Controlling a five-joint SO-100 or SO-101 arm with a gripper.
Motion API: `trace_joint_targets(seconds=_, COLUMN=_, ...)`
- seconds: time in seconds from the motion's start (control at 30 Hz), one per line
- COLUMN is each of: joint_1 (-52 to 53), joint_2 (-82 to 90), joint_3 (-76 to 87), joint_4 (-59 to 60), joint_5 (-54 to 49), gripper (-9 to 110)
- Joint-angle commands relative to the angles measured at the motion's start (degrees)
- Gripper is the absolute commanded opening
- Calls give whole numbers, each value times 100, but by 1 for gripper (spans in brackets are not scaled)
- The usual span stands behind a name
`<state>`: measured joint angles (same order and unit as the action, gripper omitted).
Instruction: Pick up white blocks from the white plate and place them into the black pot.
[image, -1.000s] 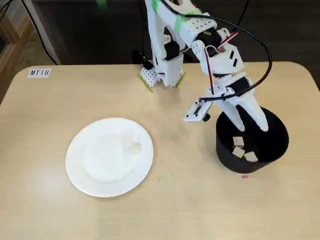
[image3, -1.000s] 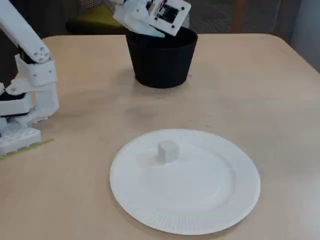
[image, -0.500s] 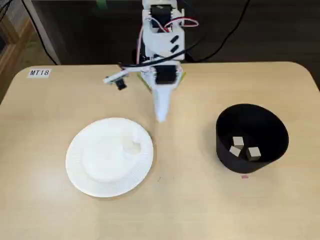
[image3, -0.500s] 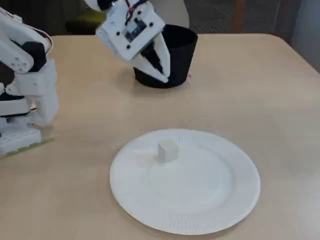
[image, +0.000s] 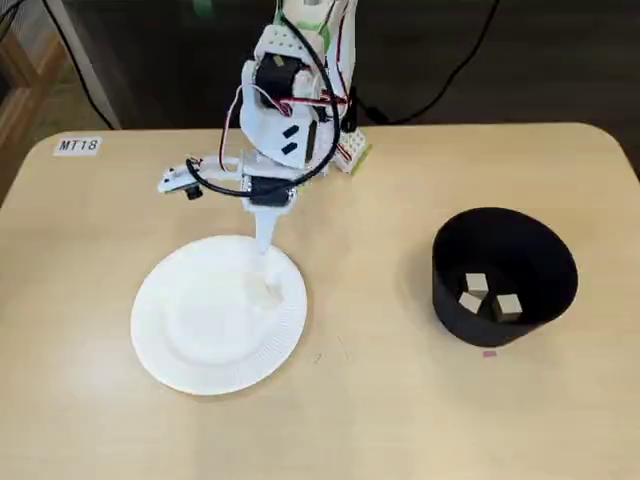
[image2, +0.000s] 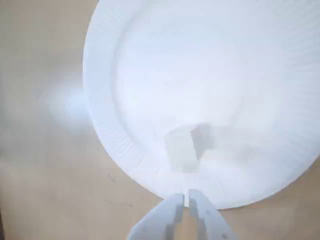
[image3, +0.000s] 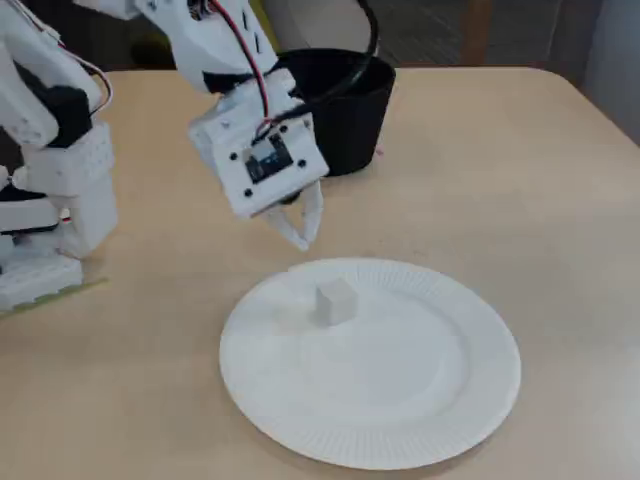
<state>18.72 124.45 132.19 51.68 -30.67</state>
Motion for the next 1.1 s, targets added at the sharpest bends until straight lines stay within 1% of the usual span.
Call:
trace_joint_targets(seconds=0.0, joint_1=35, joint_2=-132, joint_3=-299, joint_4=-176, joint_5=-501, gripper=5)
trace_joint_targets(seconds=0.07, joint_1=35, joint_2=-202, joint_3=-299, joint_4=-272, joint_5=-765, gripper=7)
trace_joint_targets(seconds=0.17, joint_1=53, joint_2=-334, joint_3=-299, joint_4=-396, joint_5=-1081, gripper=15)
trace_joint_targets(seconds=0.27, joint_1=114, joint_2=-492, joint_3=-299, joint_4=-457, joint_5=-1274, gripper=18)
trace_joint_targets(seconds=0.57, joint_1=299, joint_2=-1178, joint_3=-387, joint_4=-677, joint_5=-1547, gripper=15)
trace_joint_targets(seconds=1.07, joint_1=229, joint_2=-2285, joint_3=-993, joint_4=-835, joint_5=-1670, gripper=20)
